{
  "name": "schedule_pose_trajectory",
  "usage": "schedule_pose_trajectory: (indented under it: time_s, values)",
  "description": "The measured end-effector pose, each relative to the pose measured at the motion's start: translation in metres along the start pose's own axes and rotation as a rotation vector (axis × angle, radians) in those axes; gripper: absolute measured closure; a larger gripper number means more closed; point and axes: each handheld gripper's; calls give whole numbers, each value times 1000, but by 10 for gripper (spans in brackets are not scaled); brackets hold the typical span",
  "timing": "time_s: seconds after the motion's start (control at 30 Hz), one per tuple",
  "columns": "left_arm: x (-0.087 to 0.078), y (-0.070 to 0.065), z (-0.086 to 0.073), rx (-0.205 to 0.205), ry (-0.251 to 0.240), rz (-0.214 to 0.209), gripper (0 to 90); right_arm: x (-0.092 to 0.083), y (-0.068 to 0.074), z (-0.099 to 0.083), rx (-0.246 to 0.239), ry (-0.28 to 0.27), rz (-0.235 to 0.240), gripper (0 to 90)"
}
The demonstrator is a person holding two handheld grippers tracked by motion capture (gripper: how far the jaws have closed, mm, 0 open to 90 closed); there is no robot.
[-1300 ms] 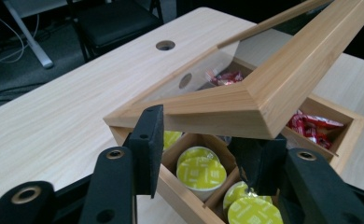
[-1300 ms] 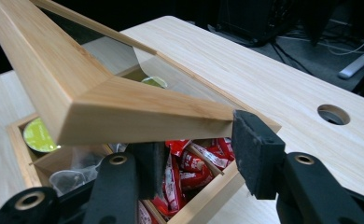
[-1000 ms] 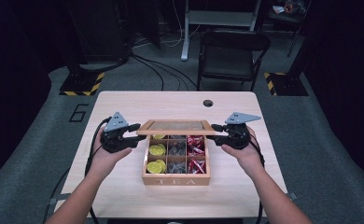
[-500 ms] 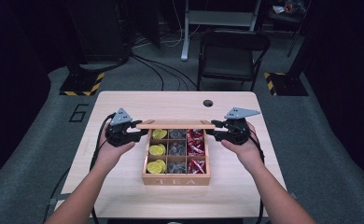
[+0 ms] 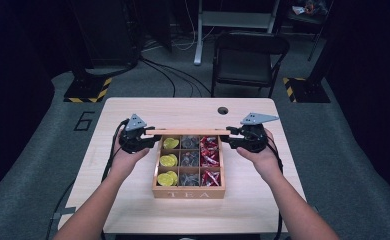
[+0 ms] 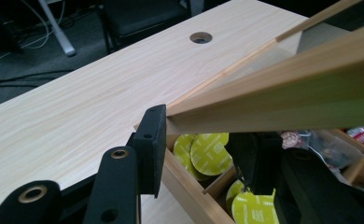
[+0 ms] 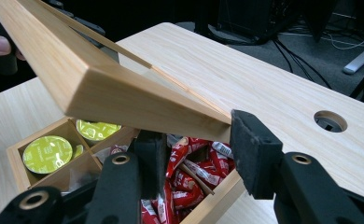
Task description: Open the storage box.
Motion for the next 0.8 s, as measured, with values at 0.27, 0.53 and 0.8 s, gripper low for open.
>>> schedule_pose_trajectory:
  time_s: [0.27,0.53,0.8]
  values:
    - [2,-2,1,-3,-26,22,597,1,-3,1,0,-14,-2,558]
    - [2,1,4,-23,-18,5,596,6,-4,-2,18,-21,-26,528]
    - [5,3,10,-43,-18,10,599,15,-9,-8,3,12,-66,500]
Point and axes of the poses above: each handheld gripper's, and its own axes: x roughly forward along the jaws, z roughly out of its top, y roughly to its left, and after that the axes turned 13 degrees about -x, right-handed
